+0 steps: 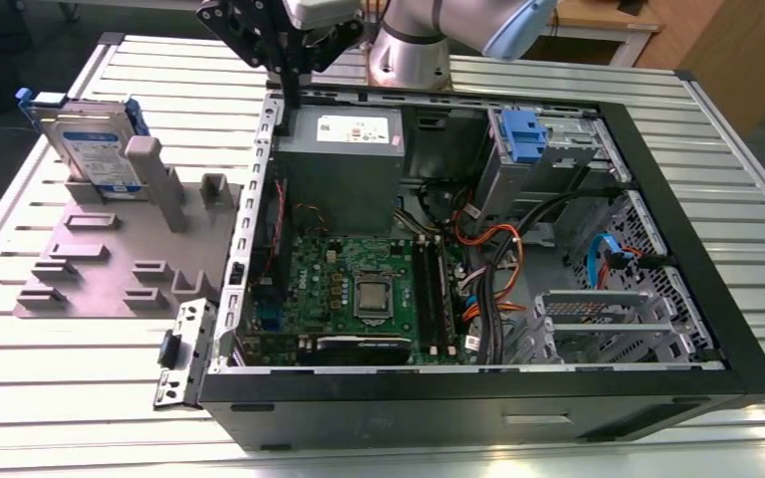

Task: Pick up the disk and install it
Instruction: 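Reach for the disk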

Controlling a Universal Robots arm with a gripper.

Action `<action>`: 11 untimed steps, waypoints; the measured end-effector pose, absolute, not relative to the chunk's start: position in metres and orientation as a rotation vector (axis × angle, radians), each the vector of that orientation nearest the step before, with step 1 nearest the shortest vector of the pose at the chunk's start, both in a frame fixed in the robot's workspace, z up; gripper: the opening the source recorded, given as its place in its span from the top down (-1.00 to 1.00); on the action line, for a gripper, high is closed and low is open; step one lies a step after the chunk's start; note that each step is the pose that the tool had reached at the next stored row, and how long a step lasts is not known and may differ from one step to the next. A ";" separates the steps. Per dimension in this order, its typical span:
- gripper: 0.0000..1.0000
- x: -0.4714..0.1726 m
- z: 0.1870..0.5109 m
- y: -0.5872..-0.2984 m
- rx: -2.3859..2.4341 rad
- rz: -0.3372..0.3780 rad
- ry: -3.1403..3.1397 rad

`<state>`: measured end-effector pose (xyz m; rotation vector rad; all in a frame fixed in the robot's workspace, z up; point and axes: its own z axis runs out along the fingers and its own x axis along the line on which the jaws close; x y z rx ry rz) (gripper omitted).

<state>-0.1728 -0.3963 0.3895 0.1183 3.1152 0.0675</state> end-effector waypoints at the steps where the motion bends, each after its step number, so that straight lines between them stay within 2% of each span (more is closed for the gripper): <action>1: 0.79 -0.174 0.389 -0.396 0.119 0.067 3.115; 11: 0.79 -0.181 0.389 -0.396 0.119 0.067 3.115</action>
